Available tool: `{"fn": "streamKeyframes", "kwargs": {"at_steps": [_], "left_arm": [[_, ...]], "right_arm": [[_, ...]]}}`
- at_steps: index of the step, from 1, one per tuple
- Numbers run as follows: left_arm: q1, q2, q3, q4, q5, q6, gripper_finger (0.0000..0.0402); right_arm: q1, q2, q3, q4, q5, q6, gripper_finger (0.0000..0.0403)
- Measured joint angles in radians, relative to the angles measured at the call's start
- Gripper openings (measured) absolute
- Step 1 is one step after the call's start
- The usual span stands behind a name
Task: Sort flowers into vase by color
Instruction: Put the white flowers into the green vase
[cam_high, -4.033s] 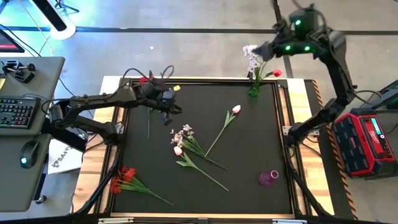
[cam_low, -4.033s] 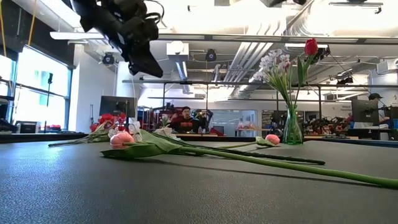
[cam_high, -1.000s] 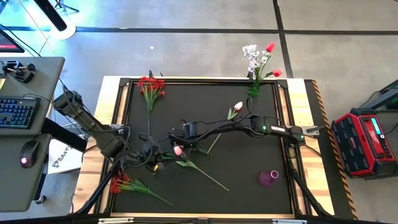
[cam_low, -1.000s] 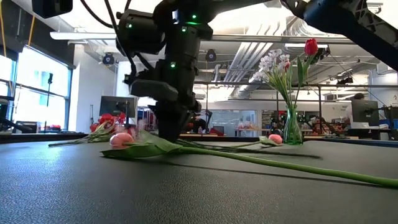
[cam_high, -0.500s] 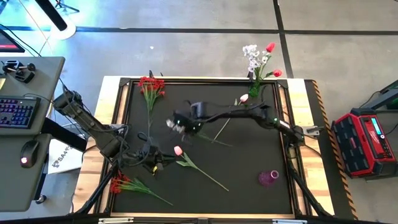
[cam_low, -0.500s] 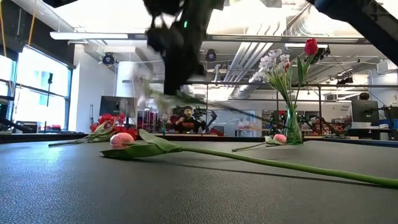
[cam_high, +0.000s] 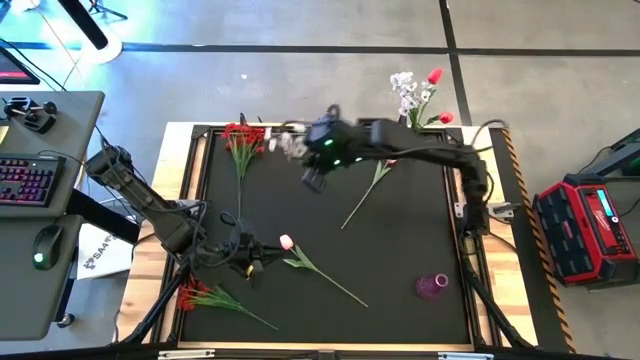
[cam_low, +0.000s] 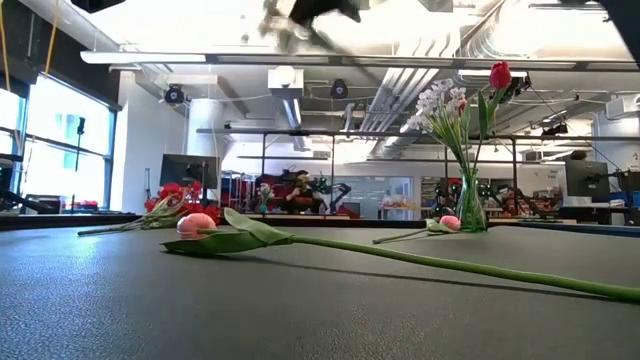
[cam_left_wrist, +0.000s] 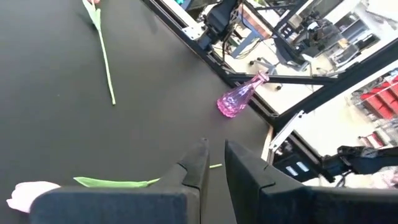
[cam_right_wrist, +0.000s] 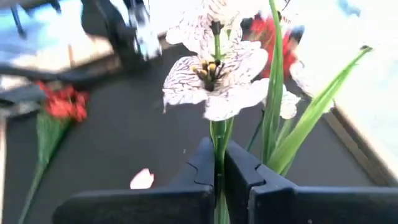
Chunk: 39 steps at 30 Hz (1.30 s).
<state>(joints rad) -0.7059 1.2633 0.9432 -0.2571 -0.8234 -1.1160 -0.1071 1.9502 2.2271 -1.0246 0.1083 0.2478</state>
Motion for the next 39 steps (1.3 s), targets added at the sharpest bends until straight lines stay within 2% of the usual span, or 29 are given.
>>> {"fn": "streamKeyframes", "kwargs": {"at_steps": [2, 6, 9, 14, 21, 24, 30, 34, 36, 39], "left_arm": [[0.000, 0.002, 0.000, -0.002, -0.005, 0.001, 0.0037], [0.009, 0.012, 0.000, -0.010, -0.031, 0.007, 0.0037], [0.024, 0.024, 0.000, -0.001, -0.035, 0.021, 0.0037], [0.040, 0.071, 0.000, 0.029, -0.033, 0.021, 0.0037], [0.040, 0.151, 0.000, 0.075, -0.024, 0.022, 0.0037], [0.053, 0.177, 0.000, 0.091, -0.024, 0.063, 0.0037], [0.117, 0.191, -0.001, 0.114, -0.025, 0.164, 0.0037], [0.184, 0.192, -0.001, 0.150, -0.003, 0.296, 0.0037], [0.237, 0.192, -0.001, 0.176, 0.065, 0.375, 0.0037], [0.341, 0.192, -0.001, 0.236, 0.251, 0.513, 0.0037]], "right_arm": [[0.000, -0.062, 0.001, 0.009, 0.041, -0.022, 0.0000], [-0.007, -0.168, 0.003, -0.043, 0.221, -0.074, 0.0000], [-0.030, -0.237, 0.003, -0.067, 0.282, -0.081, 0.0000], [-0.069, -0.361, 0.002, -0.029, 0.280, -0.096, 0.0000], [-0.137, -0.478, -0.005, 0.025, 0.213, -0.118, 0.0000], [-0.140, -0.557, -0.120, 0.113, 0.245, -0.124, 0.0000], [-0.164, -0.794, -0.574, 0.531, 0.204, -0.113, 0.0000], [-0.220, -0.919, -0.761, 0.618, 0.244, -0.138, 0.0000], [-0.258, -0.965, -0.814, 0.623, 0.262, -0.147, 0.0000], [-0.321, -1.019, -0.860, 0.648, 0.266, -0.173, 0.0000]]}}
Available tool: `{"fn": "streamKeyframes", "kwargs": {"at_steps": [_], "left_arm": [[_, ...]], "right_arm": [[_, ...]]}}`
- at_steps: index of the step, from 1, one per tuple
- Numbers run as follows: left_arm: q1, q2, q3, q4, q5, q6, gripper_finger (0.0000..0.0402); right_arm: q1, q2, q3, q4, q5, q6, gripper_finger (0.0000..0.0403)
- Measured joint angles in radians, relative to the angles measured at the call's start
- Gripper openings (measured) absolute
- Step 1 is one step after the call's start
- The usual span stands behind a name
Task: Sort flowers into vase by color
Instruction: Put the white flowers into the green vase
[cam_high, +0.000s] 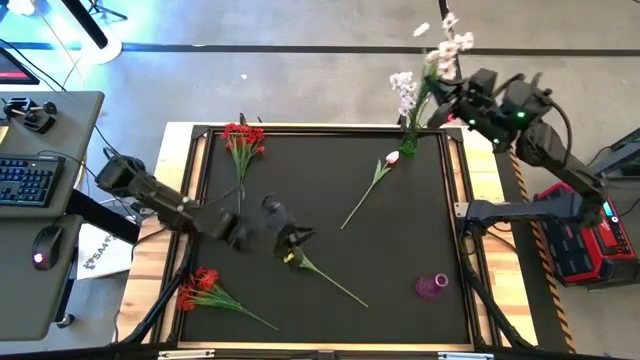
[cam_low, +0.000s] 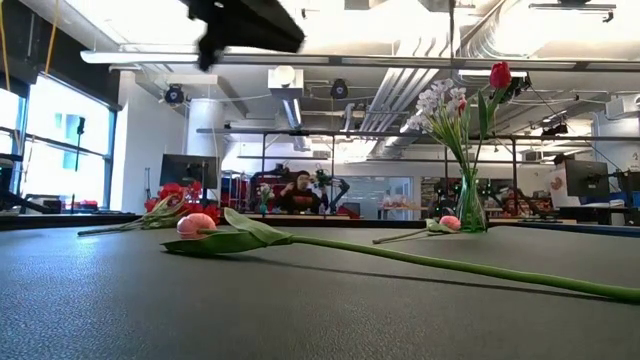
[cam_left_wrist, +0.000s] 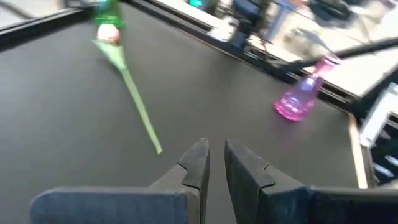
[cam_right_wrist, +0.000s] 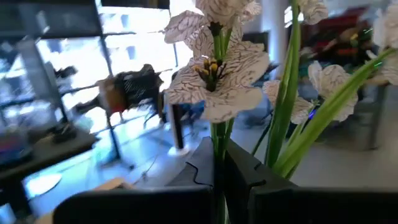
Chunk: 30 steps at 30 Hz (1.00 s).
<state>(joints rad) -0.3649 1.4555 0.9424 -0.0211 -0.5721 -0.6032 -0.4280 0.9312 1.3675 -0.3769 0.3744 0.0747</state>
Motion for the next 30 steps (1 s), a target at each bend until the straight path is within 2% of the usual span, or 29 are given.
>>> {"fn": "streamKeyframes", "kwargs": {"at_steps": [3, 8, 11, 20, 26, 30], "left_arm": [[0.112, 0.000, 0.000, 0.072, 0.163, 0.116, 0.0037], [0.300, 0.000, 0.000, 0.200, 0.377, 0.266, 0.0037], [0.402, 0.000, 0.000, 0.236, 0.482, 0.320, 0.0037], [0.618, 0.000, 0.000, 0.236, 0.655, 0.375, 0.0037], [0.730, 0.000, 0.000, 0.269, 0.667, 0.423, 0.0037], [0.796, -0.001, 0.000, 0.293, 0.667, 0.437, 0.0040]], "right_arm": [[-0.053, -0.034, -0.010, 0.041, 0.002, -0.034, 0.0000], [-0.145, -0.043, -0.010, 0.050, 0.025, -0.106, 0.0000], [-0.204, -0.040, -0.055, 0.078, 0.018, -0.123, 0.0000], [-0.361, -0.058, -0.260, 0.268, -0.036, -0.080, 0.0000], [-0.420, -0.057, -0.377, 0.347, -0.087, -0.028, 0.0000], [-0.431, -0.056, -0.457, 0.386, -0.036, -0.031, 0.0000]]}}
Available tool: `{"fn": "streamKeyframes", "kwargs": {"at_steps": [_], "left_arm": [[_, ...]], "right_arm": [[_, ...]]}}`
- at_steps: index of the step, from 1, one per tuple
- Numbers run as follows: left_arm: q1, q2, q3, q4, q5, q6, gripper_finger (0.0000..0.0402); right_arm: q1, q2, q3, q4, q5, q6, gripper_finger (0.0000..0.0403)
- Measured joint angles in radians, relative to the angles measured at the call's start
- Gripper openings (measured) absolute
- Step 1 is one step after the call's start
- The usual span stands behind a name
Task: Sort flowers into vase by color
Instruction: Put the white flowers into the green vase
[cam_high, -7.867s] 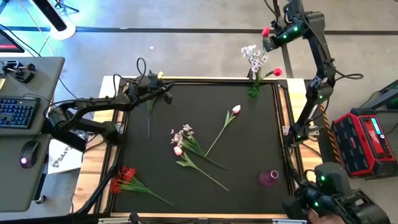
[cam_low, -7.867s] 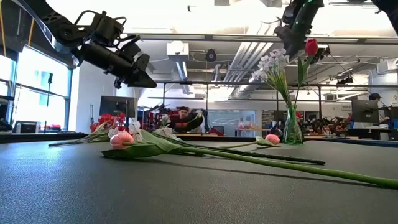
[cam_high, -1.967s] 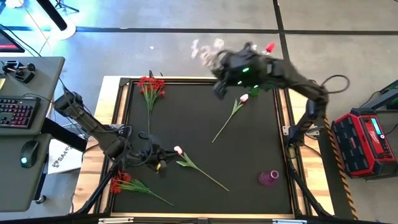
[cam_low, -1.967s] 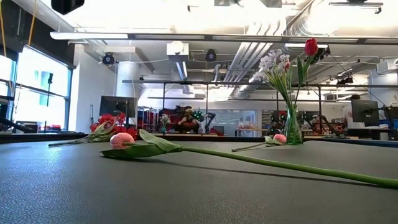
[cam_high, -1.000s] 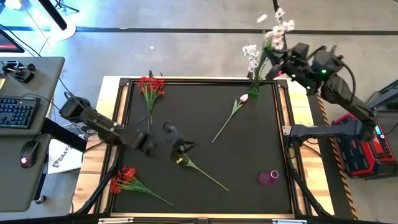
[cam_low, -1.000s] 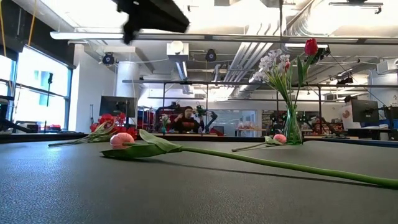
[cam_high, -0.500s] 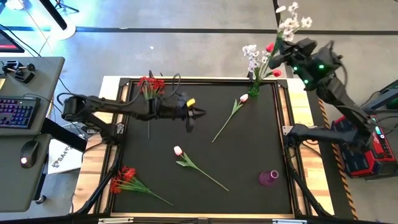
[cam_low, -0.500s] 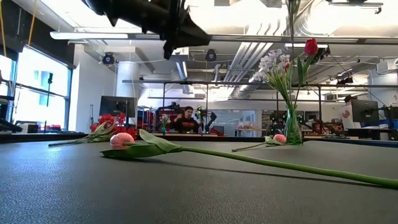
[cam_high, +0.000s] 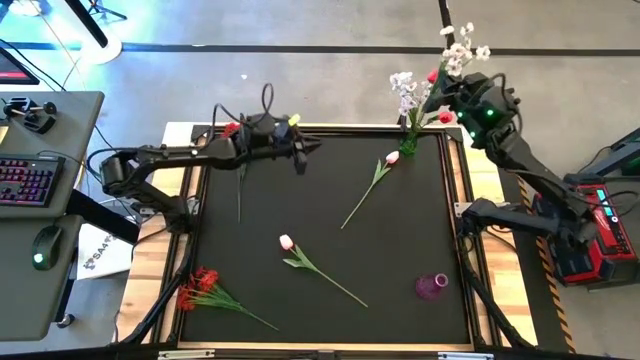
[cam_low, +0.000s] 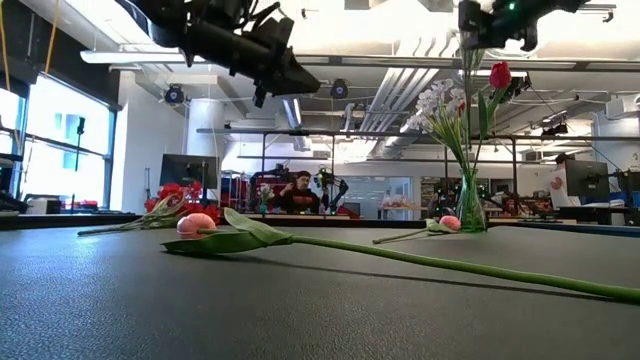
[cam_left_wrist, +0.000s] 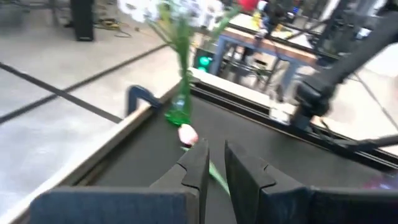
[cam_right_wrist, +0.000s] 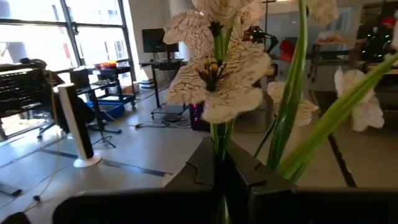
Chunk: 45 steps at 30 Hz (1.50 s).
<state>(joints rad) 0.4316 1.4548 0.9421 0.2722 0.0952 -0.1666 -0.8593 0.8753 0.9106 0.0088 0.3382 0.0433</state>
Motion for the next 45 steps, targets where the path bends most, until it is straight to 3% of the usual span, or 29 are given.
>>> {"fn": "streamKeyframes", "kwargs": {"at_steps": [14, 24, 36, 45], "left_arm": [[0.150, 0.000, 0.000, 0.019, 0.000, 0.128, 0.0078], [0.186, 0.000, 0.000, 0.018, -0.003, 0.190, 0.0079], [0.183, 0.000, 0.000, 0.011, -0.010, 0.222, 0.0079], [0.174, 0.000, 0.000, 0.010, -0.004, 0.223, 0.0079]], "right_arm": [[-0.033, 0.001, -0.237, 0.244, -0.001, -0.012, 0.0000], [-0.035, 0.020, -0.271, 0.172, -0.005, -0.070, 0.0003], [-0.037, 0.021, -0.272, 0.067, -0.089, -0.034, 0.0082], [-0.037, -0.007, -0.271, 0.003, -0.167, 0.026, 0.0094]]}}
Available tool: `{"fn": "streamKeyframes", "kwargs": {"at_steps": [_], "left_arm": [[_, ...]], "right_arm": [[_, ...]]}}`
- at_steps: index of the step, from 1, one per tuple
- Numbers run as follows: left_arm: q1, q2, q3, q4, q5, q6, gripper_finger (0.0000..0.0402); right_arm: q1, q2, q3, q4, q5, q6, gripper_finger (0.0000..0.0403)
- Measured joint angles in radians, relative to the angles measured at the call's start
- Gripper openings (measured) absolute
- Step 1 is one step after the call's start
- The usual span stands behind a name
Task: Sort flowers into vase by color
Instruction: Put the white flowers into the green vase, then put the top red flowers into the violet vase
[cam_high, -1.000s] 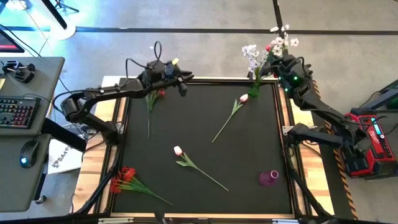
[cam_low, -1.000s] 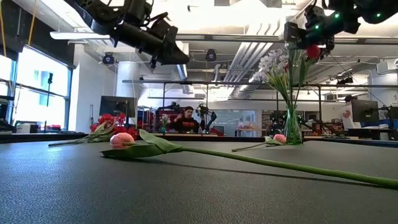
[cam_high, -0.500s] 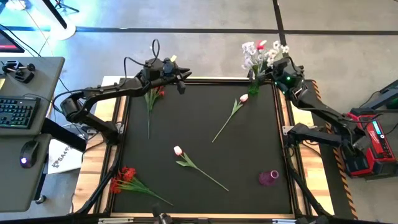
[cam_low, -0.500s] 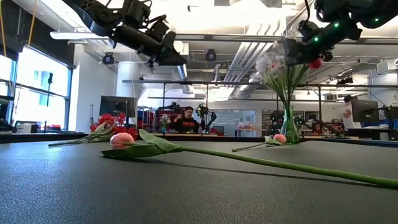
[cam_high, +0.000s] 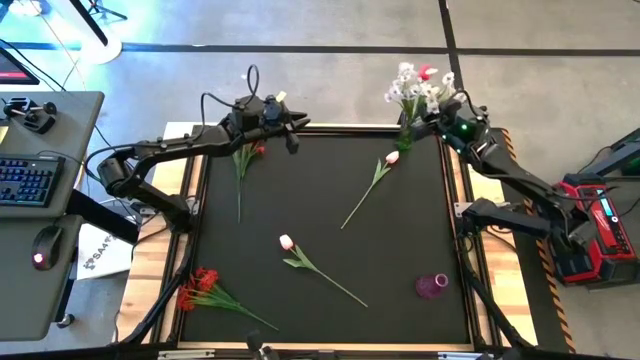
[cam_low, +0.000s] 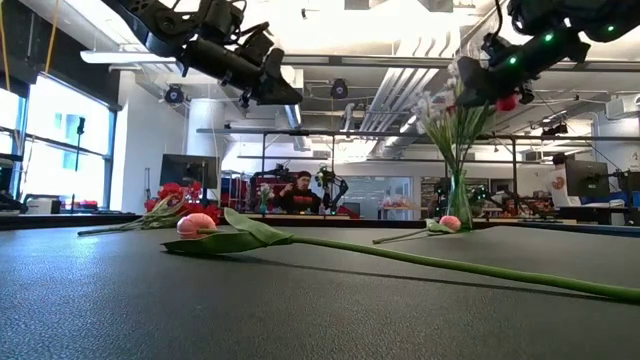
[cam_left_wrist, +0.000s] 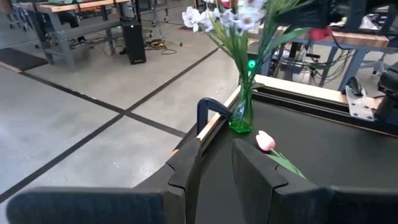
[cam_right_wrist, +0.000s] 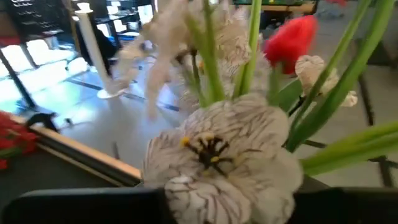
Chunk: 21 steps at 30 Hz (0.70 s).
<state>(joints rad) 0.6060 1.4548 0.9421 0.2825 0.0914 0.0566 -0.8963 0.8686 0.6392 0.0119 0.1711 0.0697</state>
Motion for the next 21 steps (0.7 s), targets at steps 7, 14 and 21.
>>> {"fn": "streamKeyframes", "kwargs": {"at_steps": [7, 14, 21], "left_arm": [[-0.001, 0.000, 0.000, 0.000, 0.000, -0.017, 0.0079], [-0.001, 0.000, 0.000, 0.002, 0.000, -0.022, 0.0079], [-0.001, 0.000, 0.000, 0.007, 0.000, -0.047, 0.0079]], "right_arm": [[0.000, -0.095, 0.059, -0.246, -0.043, 0.038, 0.0094], [0.000, -0.132, 0.191, -0.337, -0.087, 0.000, 0.0099], [0.000, -0.085, 0.327, -0.437, -0.078, -0.060, 0.0127]]}}
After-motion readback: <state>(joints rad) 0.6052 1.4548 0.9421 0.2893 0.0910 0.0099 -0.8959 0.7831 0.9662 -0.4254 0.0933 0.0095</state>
